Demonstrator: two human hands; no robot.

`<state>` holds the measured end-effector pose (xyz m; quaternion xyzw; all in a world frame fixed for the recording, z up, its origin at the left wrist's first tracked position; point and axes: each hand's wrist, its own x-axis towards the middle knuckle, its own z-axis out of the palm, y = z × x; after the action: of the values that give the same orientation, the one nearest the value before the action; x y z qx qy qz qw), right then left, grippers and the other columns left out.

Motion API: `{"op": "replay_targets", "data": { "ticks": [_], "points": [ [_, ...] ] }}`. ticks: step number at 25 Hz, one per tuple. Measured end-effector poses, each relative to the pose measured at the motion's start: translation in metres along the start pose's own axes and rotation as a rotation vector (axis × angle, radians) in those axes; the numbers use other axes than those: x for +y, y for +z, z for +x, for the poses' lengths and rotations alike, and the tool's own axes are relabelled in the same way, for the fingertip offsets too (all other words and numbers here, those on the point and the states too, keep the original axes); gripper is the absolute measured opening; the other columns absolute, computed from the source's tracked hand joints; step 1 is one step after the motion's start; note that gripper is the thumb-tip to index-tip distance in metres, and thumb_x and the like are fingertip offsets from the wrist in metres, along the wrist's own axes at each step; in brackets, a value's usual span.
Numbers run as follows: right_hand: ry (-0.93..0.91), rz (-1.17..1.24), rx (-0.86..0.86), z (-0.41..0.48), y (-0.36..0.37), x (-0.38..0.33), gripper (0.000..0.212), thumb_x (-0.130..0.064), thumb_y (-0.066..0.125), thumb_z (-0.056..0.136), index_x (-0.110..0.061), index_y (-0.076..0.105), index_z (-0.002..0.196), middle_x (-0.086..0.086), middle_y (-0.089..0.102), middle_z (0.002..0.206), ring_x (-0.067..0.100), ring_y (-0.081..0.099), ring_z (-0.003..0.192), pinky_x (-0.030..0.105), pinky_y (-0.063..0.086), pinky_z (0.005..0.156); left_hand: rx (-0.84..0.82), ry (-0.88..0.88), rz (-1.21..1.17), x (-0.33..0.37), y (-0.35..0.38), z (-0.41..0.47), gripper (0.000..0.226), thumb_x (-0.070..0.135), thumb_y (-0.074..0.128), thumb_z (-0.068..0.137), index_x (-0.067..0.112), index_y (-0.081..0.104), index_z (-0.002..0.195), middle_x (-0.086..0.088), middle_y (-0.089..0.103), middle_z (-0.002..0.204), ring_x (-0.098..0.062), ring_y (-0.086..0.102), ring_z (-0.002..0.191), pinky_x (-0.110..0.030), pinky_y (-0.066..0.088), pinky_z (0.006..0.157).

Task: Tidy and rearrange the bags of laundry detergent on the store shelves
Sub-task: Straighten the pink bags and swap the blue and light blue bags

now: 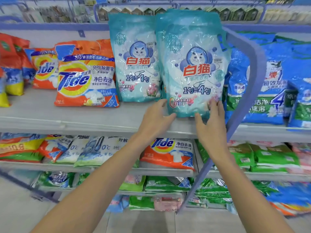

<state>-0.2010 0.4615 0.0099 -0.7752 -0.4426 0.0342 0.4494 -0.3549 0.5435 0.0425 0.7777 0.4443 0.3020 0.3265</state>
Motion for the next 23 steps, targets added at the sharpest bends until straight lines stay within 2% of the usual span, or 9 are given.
{"op": "replay_targets", "data": {
  "ticks": [2, 5, 8, 10, 15, 23],
  "points": [
    [-0.032, -0.021, -0.021, -0.018, -0.002, 0.001, 0.064, -0.029, 0.055, 0.102, -0.017, 0.027, 0.158, 0.008, 0.014, 0.169, 0.022, 0.015, 0.155, 0.038, 0.021, 0.122, -0.017, 0.038, 0.078, -0.007, -0.011, -0.017, 0.057, 0.029, 0.069, 0.092, 0.012, 0.052, 0.144, -0.004, 0.058, 0.144, -0.019, 0.051, 0.133, -0.024, 0.034, 0.104],
    [-0.059, -0.119, -0.073, -0.045, -0.006, 0.004, 0.060, -0.030, 0.052, 0.103, -0.010, 0.033, 0.156, 0.009, 0.026, 0.166, 0.023, 0.020, 0.154, 0.038, 0.019, 0.125, -0.017, 0.045, 0.171, -0.026, -0.027, -0.042, 0.056, 0.033, 0.065, 0.095, 0.013, 0.050, 0.146, -0.005, 0.053, 0.149, -0.023, 0.042, 0.141, -0.032, 0.029, 0.116],
    [-0.095, -0.220, -0.041, -0.079, -0.010, 0.003, 0.051, -0.027, 0.055, 0.102, -0.003, 0.046, 0.147, 0.016, 0.042, 0.156, 0.031, 0.034, 0.147, 0.046, 0.027, 0.122, 0.013, 0.074, 0.203, -0.047, -0.044, -0.075, 0.055, 0.034, 0.063, 0.098, 0.013, 0.049, 0.146, -0.006, 0.048, 0.152, -0.028, 0.027, 0.150, -0.040, 0.022, 0.123],
    [-0.120, -0.255, -0.016, -0.106, -0.010, -0.001, 0.046, -0.023, 0.057, 0.101, 0.000, 0.052, 0.141, 0.018, 0.049, 0.150, 0.034, 0.041, 0.142, 0.047, 0.031, 0.119, 0.029, 0.114, 0.225, -0.060, -0.055, -0.102, 0.055, 0.033, 0.062, 0.098, 0.011, 0.049, 0.146, -0.008, 0.045, 0.155, -0.028, 0.022, 0.153, -0.040, 0.017, 0.125],
    [-0.008, -0.260, -0.157, -0.183, 0.000, -0.004, 0.051, -0.028, 0.055, 0.103, -0.005, 0.047, 0.148, 0.011, 0.040, 0.159, 0.027, 0.031, 0.149, 0.040, 0.022, 0.123, -0.068, 0.084, 0.248, -0.105, -0.069, -0.170, 0.058, 0.035, 0.057, 0.101, 0.011, 0.043, 0.151, -0.008, 0.037, 0.161, -0.025, 0.016, 0.155, -0.037, 0.012, 0.125],
    [0.078, -0.284, -0.325, -0.247, 0.027, 0.005, 0.051, -0.034, 0.053, 0.104, -0.010, 0.047, 0.148, 0.007, 0.040, 0.159, 0.024, 0.032, 0.148, 0.039, 0.030, 0.117, -0.173, -0.073, 0.258, -0.161, -0.067, -0.219, 0.060, 0.036, 0.055, 0.101, 0.012, 0.039, 0.154, -0.008, 0.034, 0.163, -0.028, 0.016, 0.155, -0.044, 0.016, 0.126]
  ]
}}
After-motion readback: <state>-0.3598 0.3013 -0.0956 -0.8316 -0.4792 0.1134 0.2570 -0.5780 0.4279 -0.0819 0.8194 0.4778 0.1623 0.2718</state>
